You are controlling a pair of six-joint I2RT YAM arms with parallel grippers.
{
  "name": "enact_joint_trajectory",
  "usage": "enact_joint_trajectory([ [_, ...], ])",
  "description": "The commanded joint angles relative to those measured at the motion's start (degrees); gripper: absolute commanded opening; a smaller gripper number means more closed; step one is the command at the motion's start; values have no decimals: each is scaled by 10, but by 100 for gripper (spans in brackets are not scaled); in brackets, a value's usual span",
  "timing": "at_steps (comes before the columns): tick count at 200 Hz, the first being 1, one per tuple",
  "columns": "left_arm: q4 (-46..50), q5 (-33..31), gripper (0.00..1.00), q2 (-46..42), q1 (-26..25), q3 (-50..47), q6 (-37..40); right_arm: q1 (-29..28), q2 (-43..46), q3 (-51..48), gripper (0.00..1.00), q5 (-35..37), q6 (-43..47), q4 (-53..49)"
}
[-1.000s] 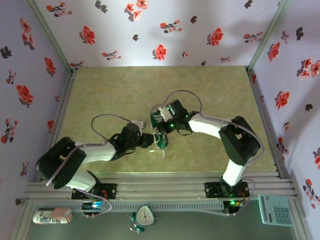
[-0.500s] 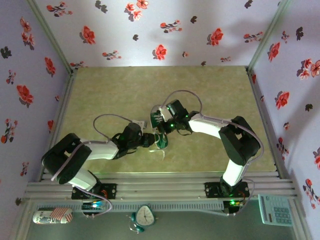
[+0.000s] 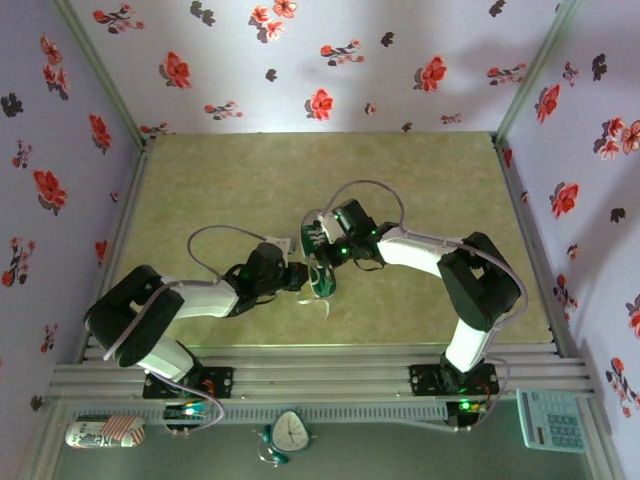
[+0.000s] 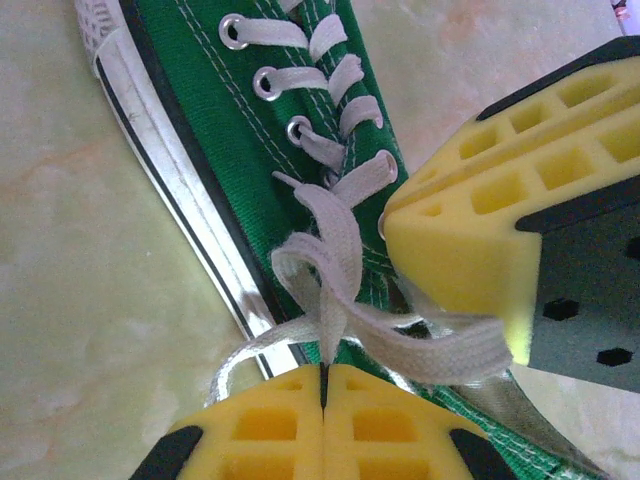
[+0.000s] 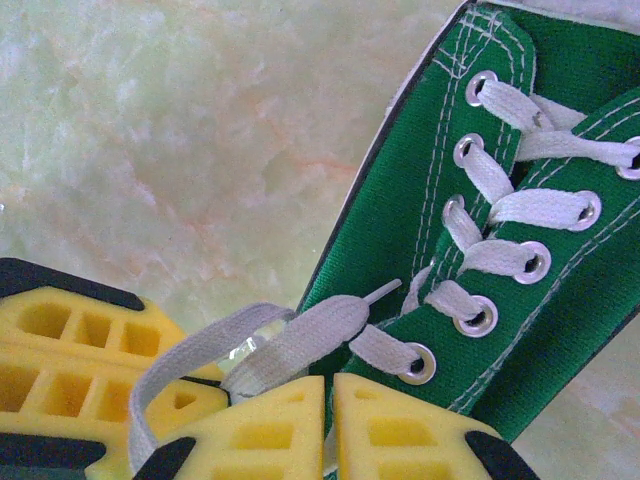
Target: Tie the shoes
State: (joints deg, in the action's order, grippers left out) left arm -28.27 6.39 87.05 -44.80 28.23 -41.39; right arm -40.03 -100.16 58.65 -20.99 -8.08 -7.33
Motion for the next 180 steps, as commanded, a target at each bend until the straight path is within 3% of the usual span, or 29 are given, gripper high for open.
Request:
enact_joint_trajectory([
  [1,6,-15,0,-7,-4,21,23,-3,5,-4,13,4,0,-1],
  [104,28,-64,0,15,6,54,0,-3,6,-3,12,4,3,-5],
  [180,-4,-62,31,6,10,26,-17,-3,6,-7,12,7,4,-4],
])
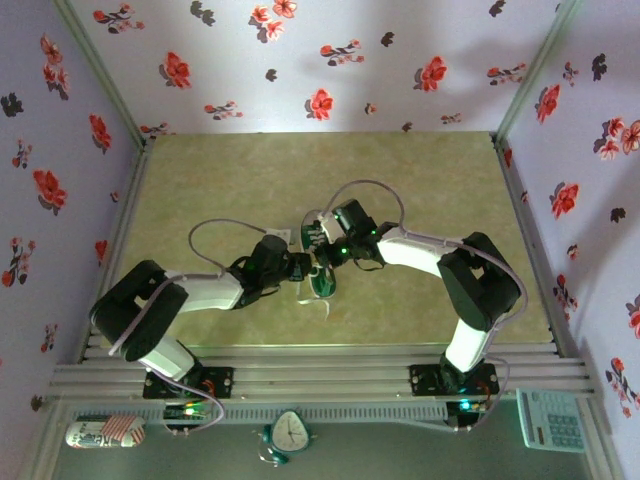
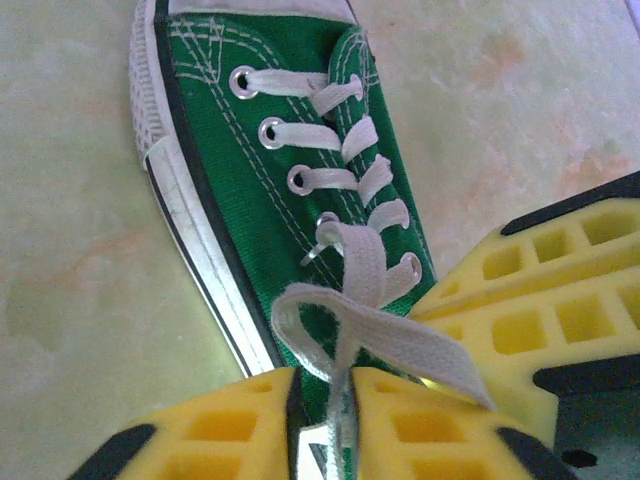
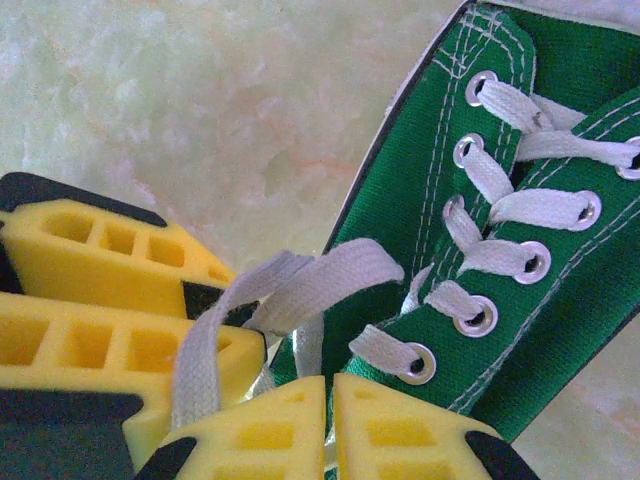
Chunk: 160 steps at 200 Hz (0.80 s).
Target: Tie the shoes
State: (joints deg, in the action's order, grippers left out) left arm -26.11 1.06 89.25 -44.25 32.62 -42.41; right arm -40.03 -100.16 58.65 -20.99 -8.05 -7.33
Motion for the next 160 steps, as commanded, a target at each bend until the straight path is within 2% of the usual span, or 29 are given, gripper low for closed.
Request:
enact_joint_trajectory([
  [1,-28,-8,32,-18,5,-20,-6,-3,6,-7,12,6,3,-5],
  [31,-59,-26,44,-97,2,-79,14,-3,6,-7,12,6,8,-4],
  [60,-7,-60,53,-172,4,-85,38,-3,7,-13,12,6,21,3],
  [76,29,-77,54,-187,14,-69,40,-3,6,-17,12,7,36,4],
  [91,64,-78,50,-176,25,-36,44,-3,3,-17,12,6,48,1],
  [119,144,-62,29,-113,47,48,40,-3,1,-21,12,-5,58,11],
  [160,214,2,30,-14,55,158,51,-3,-9,-19,12,-11,59,13],
])
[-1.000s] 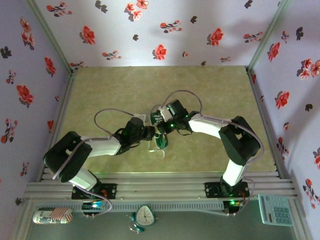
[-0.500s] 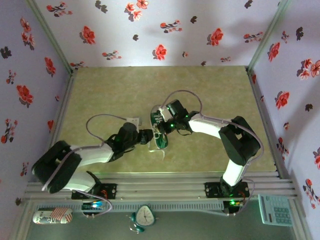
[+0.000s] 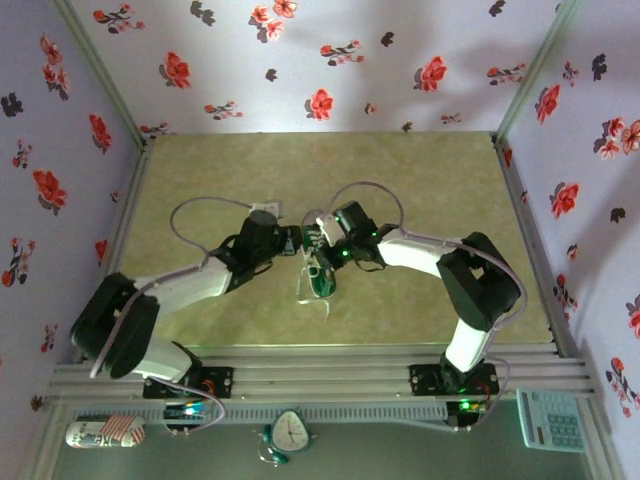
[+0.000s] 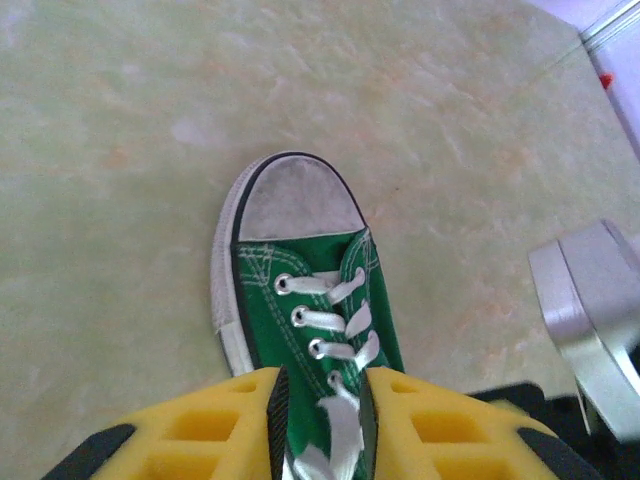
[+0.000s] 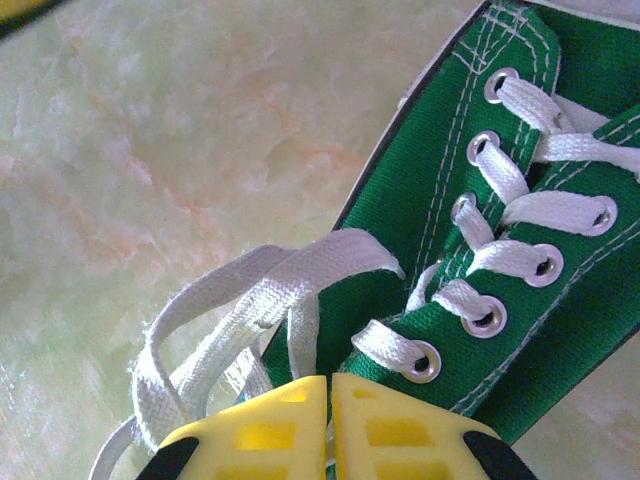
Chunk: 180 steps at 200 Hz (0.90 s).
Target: Tie the shoes
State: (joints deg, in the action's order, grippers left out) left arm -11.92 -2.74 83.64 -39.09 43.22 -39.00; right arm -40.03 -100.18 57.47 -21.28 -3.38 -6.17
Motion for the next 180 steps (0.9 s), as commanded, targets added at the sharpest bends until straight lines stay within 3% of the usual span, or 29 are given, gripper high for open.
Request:
enact_joint_trajectory([
  [1,73,42,30,44,3,53,18,-3,-8,-7,12,-8,13,1],
  [68,159,89,37,112,9,136,23,-3,-4,-14,12,-8,11,7],
  [180,122,187,40,131,36,116,12,-3,-10,-9,12,-10,12,7],
])
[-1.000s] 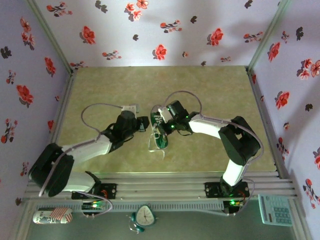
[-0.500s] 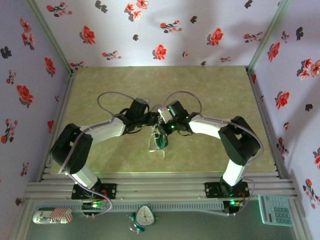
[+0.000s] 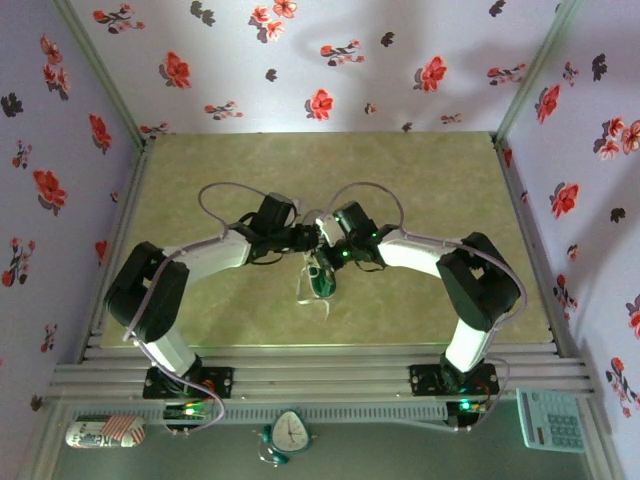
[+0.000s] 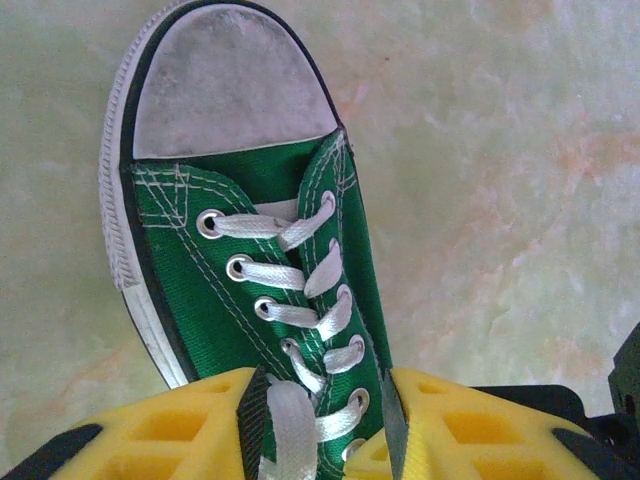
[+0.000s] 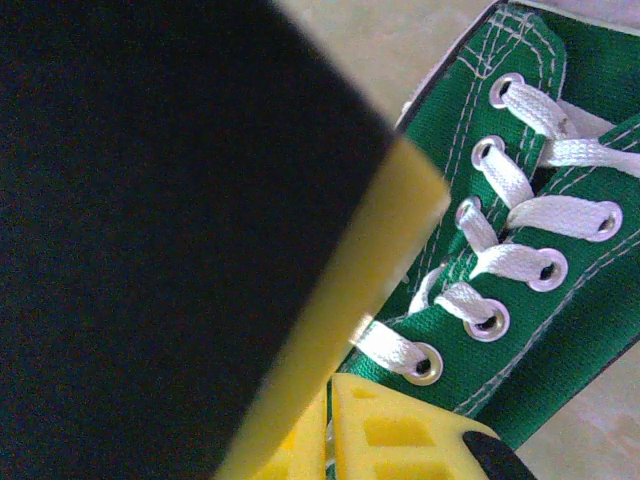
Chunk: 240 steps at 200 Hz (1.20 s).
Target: Tie the shoes
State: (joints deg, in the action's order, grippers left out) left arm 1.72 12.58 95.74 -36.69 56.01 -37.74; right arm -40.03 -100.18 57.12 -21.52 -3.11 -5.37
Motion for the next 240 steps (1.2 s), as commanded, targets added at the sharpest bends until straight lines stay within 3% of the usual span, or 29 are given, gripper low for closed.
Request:
enact_joint_trajectory([
  [1,-14,34,40,10,12,-12,0,-3,-10,-5,12,-7,10,-1],
  [97,-18,66,41,41,19,-10,-1,-3,-7,-8,12,-5,10,-4],
  [135,-27,72,34,48,18,-9,-3,-3,-5,-9,12,-5,9,-4],
  [188,-33,73,15,42,20,-9,2,-3,-5,-10,12,-4,10,-5],
  [240,-51,66,7,23,27,-21,2,-3,-6,-10,12,-4,11,-6],
])
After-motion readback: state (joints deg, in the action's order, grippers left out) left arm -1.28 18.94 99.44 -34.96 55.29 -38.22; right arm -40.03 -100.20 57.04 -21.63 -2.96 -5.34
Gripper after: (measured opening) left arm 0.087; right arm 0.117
